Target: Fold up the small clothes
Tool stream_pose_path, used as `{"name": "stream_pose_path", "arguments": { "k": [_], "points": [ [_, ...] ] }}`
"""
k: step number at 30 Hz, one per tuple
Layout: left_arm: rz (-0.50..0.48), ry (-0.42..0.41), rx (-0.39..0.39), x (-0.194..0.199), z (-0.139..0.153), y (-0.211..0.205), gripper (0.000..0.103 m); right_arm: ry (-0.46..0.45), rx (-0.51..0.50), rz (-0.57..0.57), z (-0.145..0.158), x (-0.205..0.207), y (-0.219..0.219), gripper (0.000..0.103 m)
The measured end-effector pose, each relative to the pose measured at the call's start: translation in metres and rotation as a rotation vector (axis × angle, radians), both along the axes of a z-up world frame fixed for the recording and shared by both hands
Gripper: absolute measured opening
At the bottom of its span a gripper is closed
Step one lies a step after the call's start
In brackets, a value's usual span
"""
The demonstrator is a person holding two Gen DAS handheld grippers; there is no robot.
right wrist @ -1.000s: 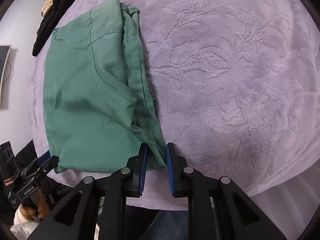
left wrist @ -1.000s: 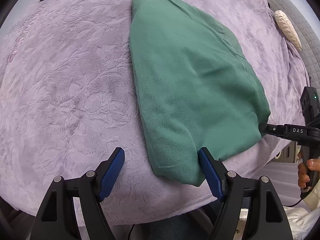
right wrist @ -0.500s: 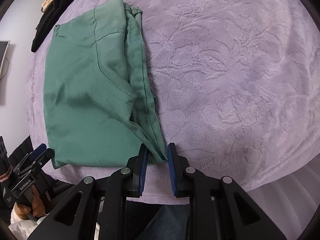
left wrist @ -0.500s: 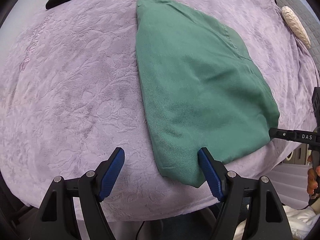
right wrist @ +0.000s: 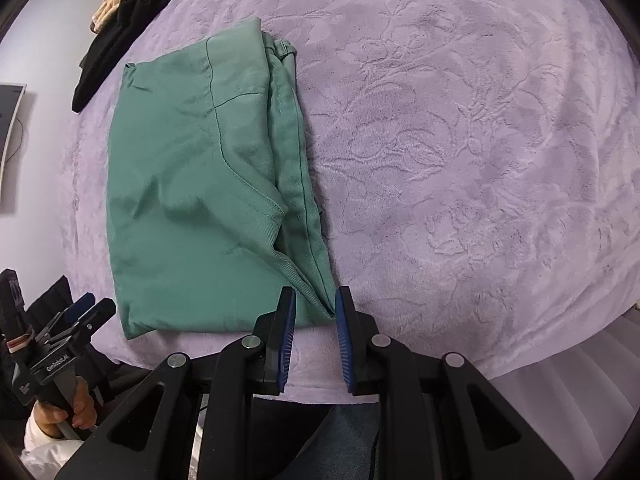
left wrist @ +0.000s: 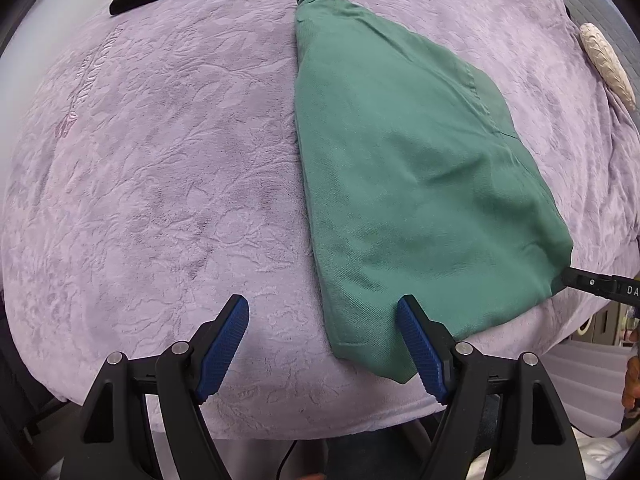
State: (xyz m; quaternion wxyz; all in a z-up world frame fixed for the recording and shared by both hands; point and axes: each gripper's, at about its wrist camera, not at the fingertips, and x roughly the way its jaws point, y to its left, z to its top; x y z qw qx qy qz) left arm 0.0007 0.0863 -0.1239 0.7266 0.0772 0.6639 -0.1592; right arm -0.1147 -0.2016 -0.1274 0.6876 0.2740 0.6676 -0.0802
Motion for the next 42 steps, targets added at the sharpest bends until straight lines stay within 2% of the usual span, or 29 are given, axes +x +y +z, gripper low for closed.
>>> {"name": "stream_pose_path", "arguments": {
  "k": [1,2,4,5,6,10,12,17,22,25,29,32,42],
  "points": [
    [0.007,0.001,0.0,0.0,0.0,0.001,0.103,-0.006,-0.002,0.003,0.003,0.0,0.002,0.022],
    [0.014,-0.004,-0.003,0.001,0.001,0.002,0.103,-0.011,-0.002,0.006,0.004,0.001,0.003,0.023],
    [0.011,0.004,-0.007,0.001,0.001,0.002,0.103,-0.013,-0.005,0.014,0.008,0.002,0.004,0.035],
    [0.009,0.006,-0.003,0.0,0.0,0.001,0.103,-0.016,-0.013,0.019,0.01,0.003,0.005,0.047],
    [0.005,0.007,0.003,-0.001,0.0,0.0,0.103,-0.019,-0.022,0.027,0.012,0.005,0.006,0.05],
    [-0.01,-0.015,0.036,0.0,0.005,-0.005,0.103,-0.052,-0.044,0.055,0.027,0.013,0.016,0.051],
    [-0.003,-0.017,0.03,0.003,0.009,-0.006,0.103,-0.071,-0.06,0.065,0.036,0.019,0.022,0.064],
    [0.053,-0.01,-0.011,0.019,0.024,-0.006,0.103,-0.121,-0.109,0.085,0.062,0.036,0.028,0.081],
    [0.074,-0.052,0.014,0.032,0.049,-0.012,0.103,-0.15,-0.171,0.103,0.085,0.052,0.034,0.086],
    [0.073,-0.1,0.014,0.039,0.067,-0.018,0.103,-0.162,-0.206,0.12,0.096,0.059,0.04,0.086],
    [0.074,-0.116,0.002,0.046,0.082,-0.022,0.103,-0.168,-0.275,0.15,0.11,0.065,0.05,0.087],
    [0.08,-0.124,-0.009,0.049,0.091,-0.025,0.103,-0.173,-0.313,0.158,0.117,0.068,0.054,0.103],
    [0.079,-0.163,-0.002,0.052,0.106,-0.036,0.103,-0.182,-0.325,0.151,0.123,0.073,0.057,0.103]
  ]
}}
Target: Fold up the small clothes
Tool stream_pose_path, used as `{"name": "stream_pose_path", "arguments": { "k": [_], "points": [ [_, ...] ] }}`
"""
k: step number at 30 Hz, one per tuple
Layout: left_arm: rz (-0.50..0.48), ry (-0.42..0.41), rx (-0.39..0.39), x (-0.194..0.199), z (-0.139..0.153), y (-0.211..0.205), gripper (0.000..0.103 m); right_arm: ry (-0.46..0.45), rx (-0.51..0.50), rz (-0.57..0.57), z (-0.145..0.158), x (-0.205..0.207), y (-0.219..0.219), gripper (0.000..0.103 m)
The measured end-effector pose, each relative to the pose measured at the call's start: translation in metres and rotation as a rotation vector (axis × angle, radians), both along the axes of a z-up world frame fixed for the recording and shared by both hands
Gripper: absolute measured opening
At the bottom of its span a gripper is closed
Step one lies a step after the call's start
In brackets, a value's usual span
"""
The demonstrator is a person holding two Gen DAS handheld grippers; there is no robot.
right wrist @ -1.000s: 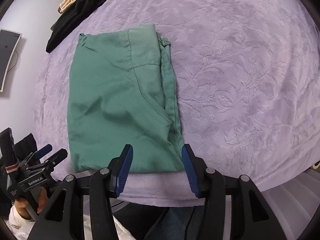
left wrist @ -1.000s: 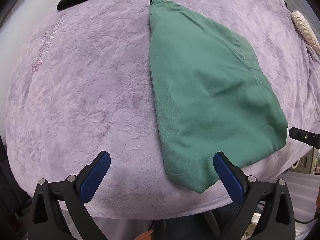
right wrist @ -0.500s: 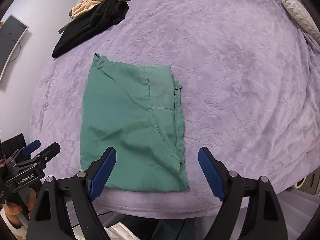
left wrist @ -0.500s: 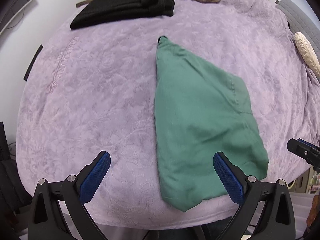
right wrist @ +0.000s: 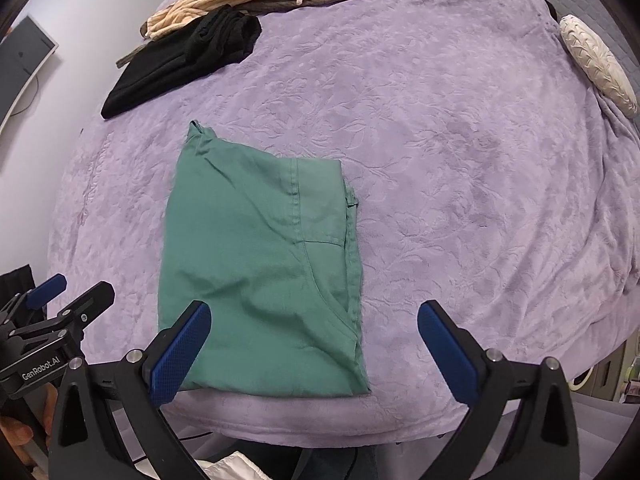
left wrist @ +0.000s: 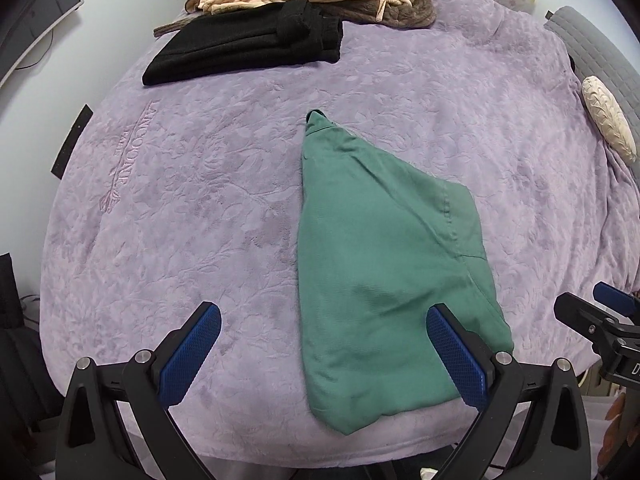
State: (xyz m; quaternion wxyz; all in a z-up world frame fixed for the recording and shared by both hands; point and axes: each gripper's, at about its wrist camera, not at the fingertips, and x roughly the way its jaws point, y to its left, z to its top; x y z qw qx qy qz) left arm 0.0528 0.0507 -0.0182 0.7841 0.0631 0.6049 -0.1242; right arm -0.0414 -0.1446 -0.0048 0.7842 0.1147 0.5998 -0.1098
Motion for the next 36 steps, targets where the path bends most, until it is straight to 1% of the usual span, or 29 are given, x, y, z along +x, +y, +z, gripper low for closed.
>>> {"name": "stream_pose_path", "arguments": {
  "k": [8,26,36],
  "points": [
    [-0.006,-0.019,0.037,-0.003,0.001,-0.006,0.103,0.012,-0.006,-0.004,-0.003,0.004,-0.002,0.103],
    [-0.018,-0.025,0.064,-0.005,0.003,-0.014,0.103,0.016,-0.016,-0.022,-0.001,0.006,-0.007,0.103],
    [-0.027,-0.034,0.084,-0.008,0.004,-0.018,0.103,0.016,-0.027,-0.021,0.0,0.004,-0.002,0.103]
  ]
}}
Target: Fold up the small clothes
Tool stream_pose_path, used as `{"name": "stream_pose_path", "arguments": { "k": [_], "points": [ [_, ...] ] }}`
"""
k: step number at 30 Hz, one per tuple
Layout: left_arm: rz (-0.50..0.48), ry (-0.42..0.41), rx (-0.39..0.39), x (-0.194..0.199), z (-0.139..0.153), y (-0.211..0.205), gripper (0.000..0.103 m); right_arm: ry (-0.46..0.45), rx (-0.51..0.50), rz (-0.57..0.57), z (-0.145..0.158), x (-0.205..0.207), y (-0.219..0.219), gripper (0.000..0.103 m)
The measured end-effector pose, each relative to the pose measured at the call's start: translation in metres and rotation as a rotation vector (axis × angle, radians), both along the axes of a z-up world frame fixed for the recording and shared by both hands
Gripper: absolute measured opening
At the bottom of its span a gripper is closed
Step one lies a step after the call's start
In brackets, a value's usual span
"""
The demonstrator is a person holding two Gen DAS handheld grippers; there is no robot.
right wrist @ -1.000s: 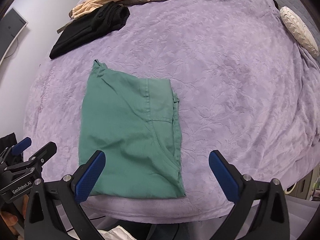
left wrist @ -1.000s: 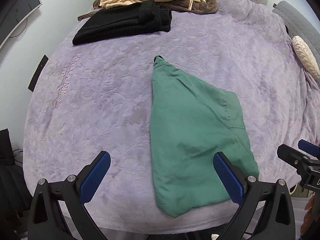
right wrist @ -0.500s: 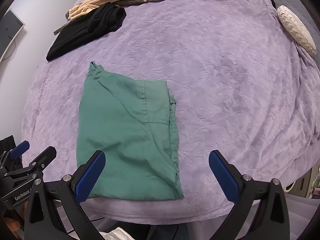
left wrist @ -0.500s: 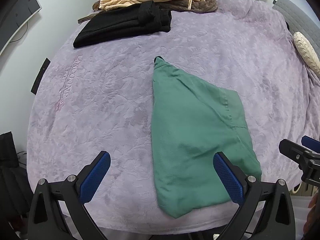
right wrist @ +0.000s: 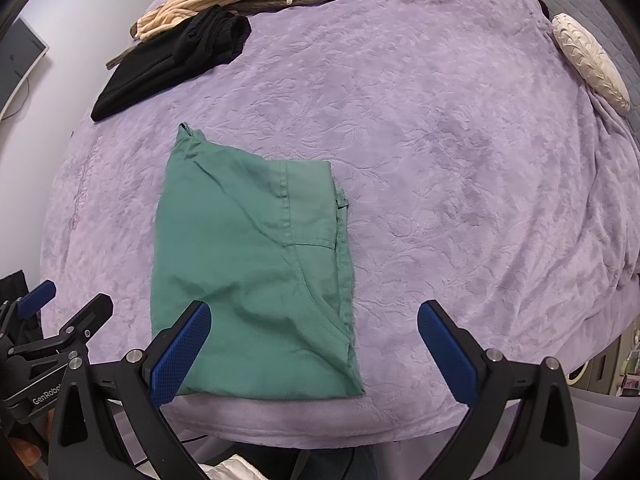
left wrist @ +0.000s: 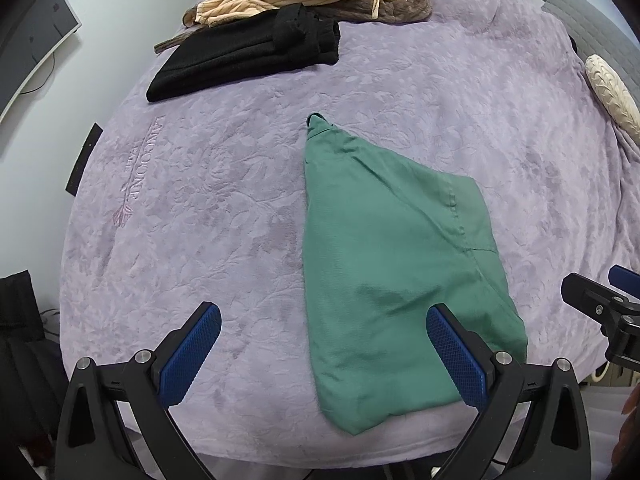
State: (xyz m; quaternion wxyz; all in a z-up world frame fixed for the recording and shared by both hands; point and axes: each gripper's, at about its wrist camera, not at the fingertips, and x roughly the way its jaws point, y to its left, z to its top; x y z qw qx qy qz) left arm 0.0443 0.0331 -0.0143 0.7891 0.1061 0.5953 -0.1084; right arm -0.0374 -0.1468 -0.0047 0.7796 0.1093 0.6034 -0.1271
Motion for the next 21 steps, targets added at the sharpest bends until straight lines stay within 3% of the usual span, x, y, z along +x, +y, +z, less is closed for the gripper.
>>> {"name": "stream_pose_path", "arguments": {
  "k": [21],
  "points": [
    [0.011,0.001,0.0,-0.0021,0.0001,0.0063,0.103,-0.002,-0.001,0.004,0.0003,-0.0019,0.0048,0.103]
  ]
}}
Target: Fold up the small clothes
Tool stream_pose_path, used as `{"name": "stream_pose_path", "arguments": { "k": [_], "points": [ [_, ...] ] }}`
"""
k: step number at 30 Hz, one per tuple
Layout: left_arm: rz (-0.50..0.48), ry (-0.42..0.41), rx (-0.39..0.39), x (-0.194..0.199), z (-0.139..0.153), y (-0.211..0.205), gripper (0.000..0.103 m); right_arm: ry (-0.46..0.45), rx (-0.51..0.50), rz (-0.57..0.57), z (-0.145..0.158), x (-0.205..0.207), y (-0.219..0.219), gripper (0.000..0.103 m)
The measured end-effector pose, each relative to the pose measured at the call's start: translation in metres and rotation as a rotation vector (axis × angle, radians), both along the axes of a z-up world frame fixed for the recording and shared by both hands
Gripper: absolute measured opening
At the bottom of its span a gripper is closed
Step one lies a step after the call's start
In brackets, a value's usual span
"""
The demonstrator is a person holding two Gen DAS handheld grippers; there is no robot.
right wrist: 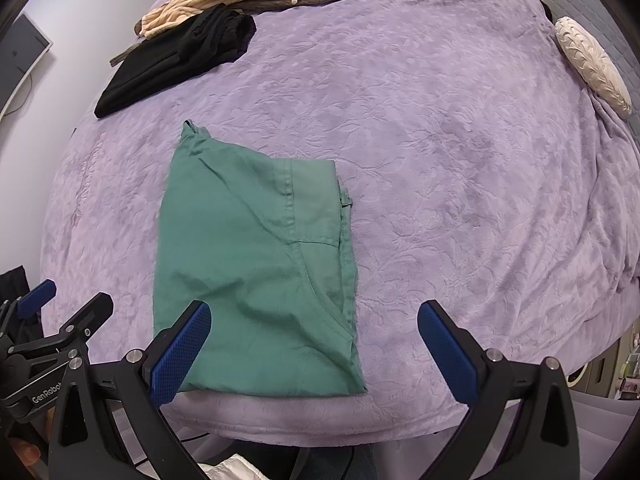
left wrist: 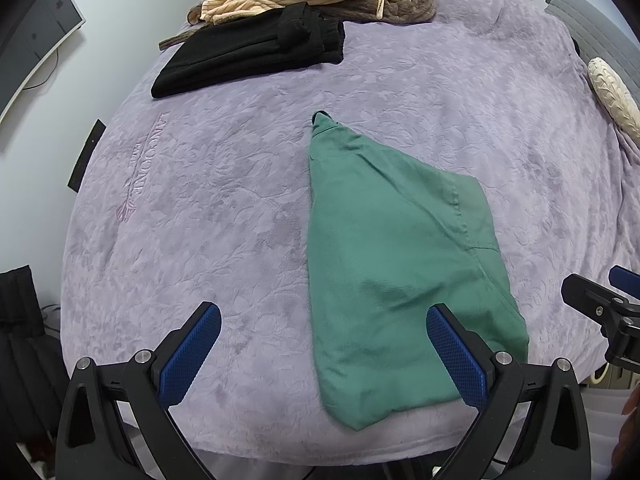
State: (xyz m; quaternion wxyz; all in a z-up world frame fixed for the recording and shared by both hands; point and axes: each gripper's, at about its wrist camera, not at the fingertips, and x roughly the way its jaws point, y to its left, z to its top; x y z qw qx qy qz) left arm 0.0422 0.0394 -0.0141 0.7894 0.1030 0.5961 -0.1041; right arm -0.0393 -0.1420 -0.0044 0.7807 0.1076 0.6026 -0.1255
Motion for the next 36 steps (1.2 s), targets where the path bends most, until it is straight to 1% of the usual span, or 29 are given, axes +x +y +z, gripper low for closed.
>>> {"name": "stream_pose_path", "arguments": {
  "k": [36],
  "points": [
    [0.008,-0.008,-0.004,-0.0051,0.0055,0.0046,0.103,-0.003,0.001,0.001,0.0012,-0.0012,0.0036,0.103]
  ]
}}
